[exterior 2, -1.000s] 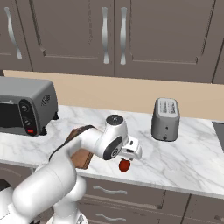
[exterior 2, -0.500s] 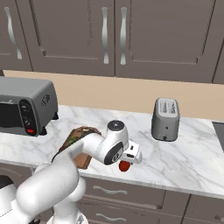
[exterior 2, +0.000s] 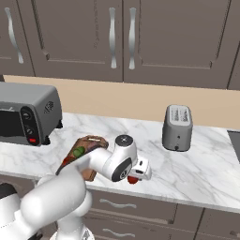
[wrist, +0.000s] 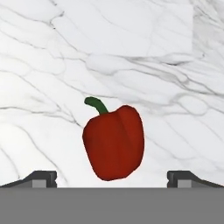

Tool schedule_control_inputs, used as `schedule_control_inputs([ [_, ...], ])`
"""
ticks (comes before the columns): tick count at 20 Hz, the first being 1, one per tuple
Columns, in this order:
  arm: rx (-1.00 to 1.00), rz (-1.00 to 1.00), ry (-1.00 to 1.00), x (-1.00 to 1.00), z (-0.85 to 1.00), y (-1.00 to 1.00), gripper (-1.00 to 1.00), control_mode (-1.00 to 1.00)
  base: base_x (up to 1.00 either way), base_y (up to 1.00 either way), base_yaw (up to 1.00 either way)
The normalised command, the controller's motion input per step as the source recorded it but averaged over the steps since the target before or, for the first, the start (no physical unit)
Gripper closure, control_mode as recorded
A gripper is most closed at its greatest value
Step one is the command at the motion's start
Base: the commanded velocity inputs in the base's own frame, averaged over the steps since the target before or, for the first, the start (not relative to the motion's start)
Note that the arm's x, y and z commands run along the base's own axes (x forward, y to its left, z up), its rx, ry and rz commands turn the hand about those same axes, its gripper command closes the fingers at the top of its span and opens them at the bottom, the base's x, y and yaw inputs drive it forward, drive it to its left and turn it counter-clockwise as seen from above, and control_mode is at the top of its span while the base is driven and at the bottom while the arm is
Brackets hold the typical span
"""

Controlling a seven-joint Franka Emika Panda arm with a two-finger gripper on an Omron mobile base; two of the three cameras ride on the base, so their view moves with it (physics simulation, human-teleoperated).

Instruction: Place the avocado, onion, tomato, and bell pepper on the cutting board.

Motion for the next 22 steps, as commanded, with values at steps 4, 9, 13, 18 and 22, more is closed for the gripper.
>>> schedule_control_inputs([
  [4,0.00,0.00,0.00,0.04,-0.15,0.00,-1.00,-1.00,0.00,0.00,0.00],
  [9,0.00,0.01,0.00,0.04,-0.14,0.00,-1.00,-1.00,0.00,0.00,0.00],
  [13,0.00,0.03,0.00,0.12,-0.10,-0.02,-1.00,-1.00,0.00,0.00,0.00],
  [18,0.00,0.04,0.00,0.14,-0.06,-0.07,-1.00,-1.00,0.00,0.00,0.00],
  [22,0.00,0.04,0.00,0.13,-0.08,-0.11,-1.00,-1.00,0.00,0.00,0.00],
])
